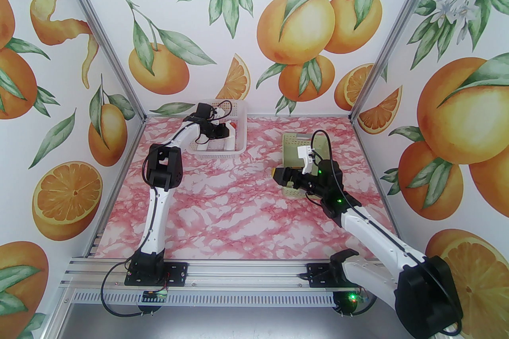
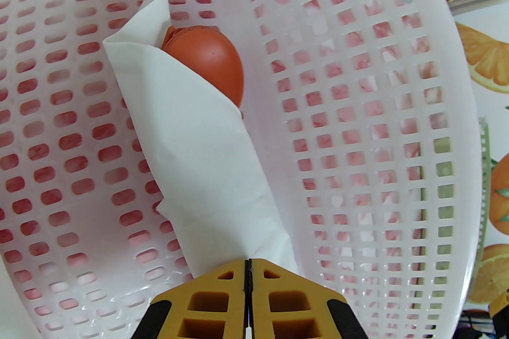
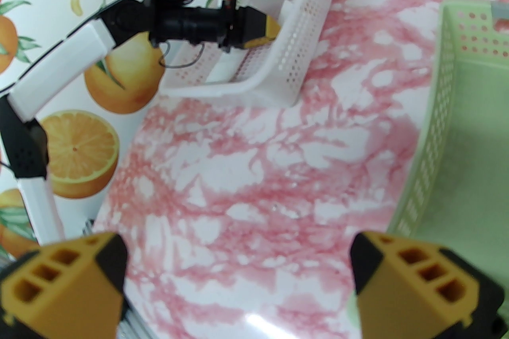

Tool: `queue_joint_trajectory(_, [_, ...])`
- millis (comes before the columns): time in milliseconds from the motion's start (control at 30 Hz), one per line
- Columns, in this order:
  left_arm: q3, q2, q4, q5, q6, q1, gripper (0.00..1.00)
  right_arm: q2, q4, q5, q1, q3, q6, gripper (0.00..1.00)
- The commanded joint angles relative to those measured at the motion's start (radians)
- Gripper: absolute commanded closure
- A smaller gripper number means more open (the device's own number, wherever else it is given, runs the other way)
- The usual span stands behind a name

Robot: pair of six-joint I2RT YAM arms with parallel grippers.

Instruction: Place the utensils on the paper napkin and roll it up

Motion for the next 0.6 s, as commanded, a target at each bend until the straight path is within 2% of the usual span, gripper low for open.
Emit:
queue_joint_trajectory(0, [-0.022, -0.018, -0.012, -0.022, 0.022, 0.009, 0.90, 0.007, 0.021, -0.006, -0.007, 0.015, 0.001, 0.02])
queue_joint_trajectory(233, [-0.035, -0.006, -0.020, -0.031, 0.028, 0.013, 0.89, 0.009, 0.023, -0.006, -0.007, 0.015, 0.003, 0.02])
queue_joint_trajectory(567, [-0.035, -0.048, -0.009, -0.015, 0.024, 0.015, 0.82, 0.010, 0.024, -0.005, -0.007, 0.015, 0.004, 0.02])
